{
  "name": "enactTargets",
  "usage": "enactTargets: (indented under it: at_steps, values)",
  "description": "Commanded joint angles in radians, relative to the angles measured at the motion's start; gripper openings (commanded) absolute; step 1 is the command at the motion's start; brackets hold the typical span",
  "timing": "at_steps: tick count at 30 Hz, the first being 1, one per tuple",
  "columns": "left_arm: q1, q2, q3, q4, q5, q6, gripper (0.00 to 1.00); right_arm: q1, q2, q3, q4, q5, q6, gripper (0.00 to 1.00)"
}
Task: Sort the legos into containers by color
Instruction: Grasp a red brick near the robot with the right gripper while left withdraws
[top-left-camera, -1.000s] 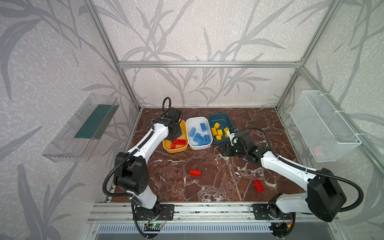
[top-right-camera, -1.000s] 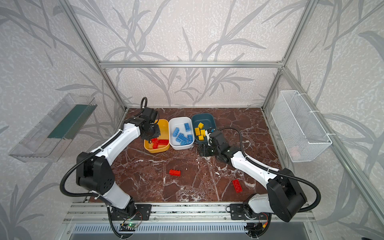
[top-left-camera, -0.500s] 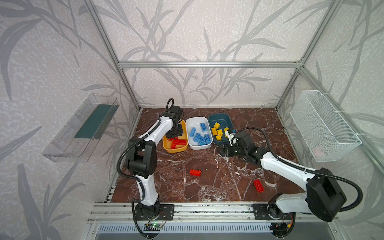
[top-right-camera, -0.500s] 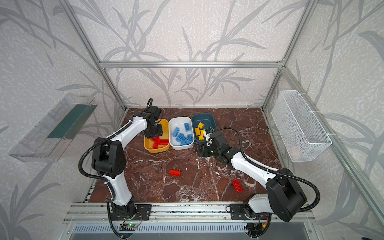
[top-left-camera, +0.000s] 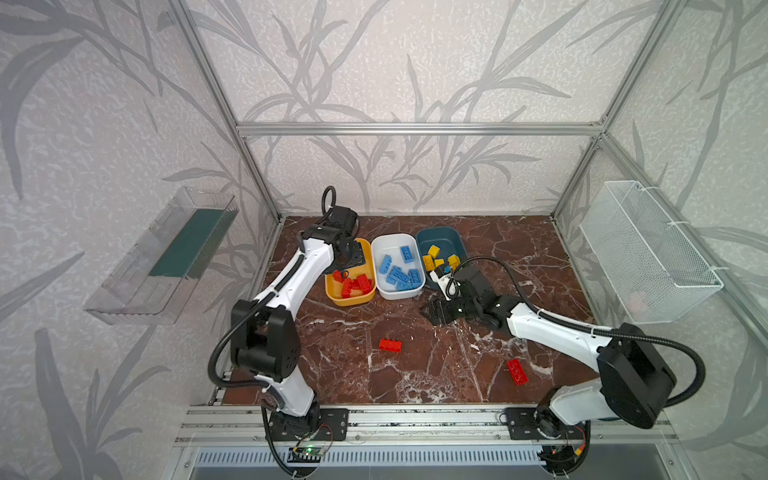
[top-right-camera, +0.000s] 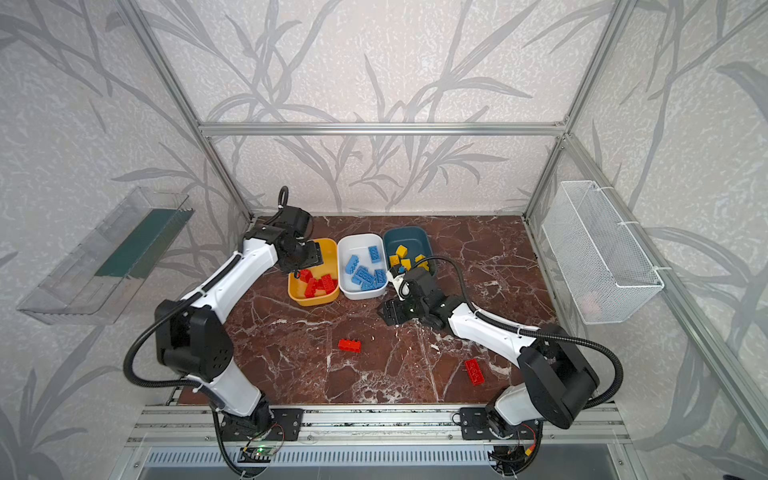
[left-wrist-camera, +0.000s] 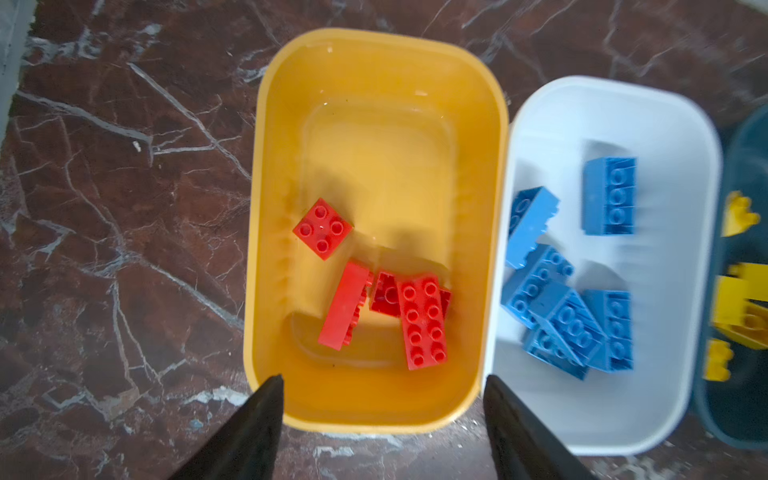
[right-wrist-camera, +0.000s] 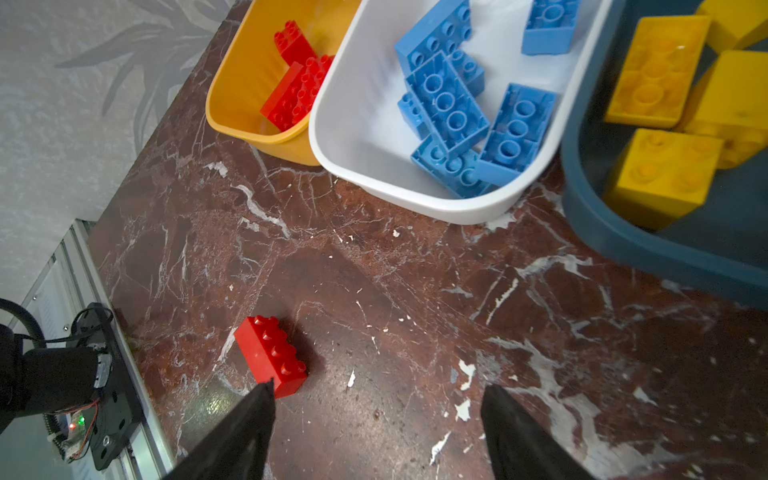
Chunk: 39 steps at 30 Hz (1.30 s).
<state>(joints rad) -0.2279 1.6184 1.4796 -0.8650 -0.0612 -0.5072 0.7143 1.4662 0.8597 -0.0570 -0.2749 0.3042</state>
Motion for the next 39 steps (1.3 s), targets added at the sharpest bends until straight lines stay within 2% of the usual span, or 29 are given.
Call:
enactTargets:
  at_steps: [1, 10, 16, 19, 24, 27, 35, 39]
  values:
    - [0.001, -0.142, -0.071, 0.024, 0.034, -0.005, 0.79, 0.043, 0.03, 0.073, -0.06, -0.012, -0.088, 0.79]
    - [0.001, -0.535, -0.388, 0.135, 0.084, 0.035, 0.82, 0.218, 0.175, 0.187, -0.151, 0.076, -0.239, 0.82]
    - [0.001, -0.797, -0.578, 0.233, 0.045, 0.065, 0.82, 0.274, 0.3, 0.256, -0.194, 0.042, -0.279, 0.82]
    - [0.001, -0.861, -0.623, 0.257, 0.037, 0.074, 0.82, 0.303, 0.349, 0.286, -0.233, 0.061, -0.32, 0.82]
    - [0.001, -0.849, -0.621, 0.258, 0.058, 0.073, 0.83, 0.333, 0.419, 0.334, -0.277, 0.079, -0.353, 0.79]
    - [0.002, -0.837, -0.617, 0.253, 0.065, 0.073, 0.82, 0.336, 0.443, 0.351, -0.282, 0.1, -0.362, 0.73]
    - [0.002, -0.837, -0.621, 0.256, 0.061, 0.06, 0.82, 0.354, 0.474, 0.361, -0.278, 0.131, -0.369, 0.45]
    - [0.002, -0.839, -0.622, 0.255, 0.062, 0.055, 0.82, 0.358, 0.468, 0.359, -0.274, 0.135, -0.366, 0.27]
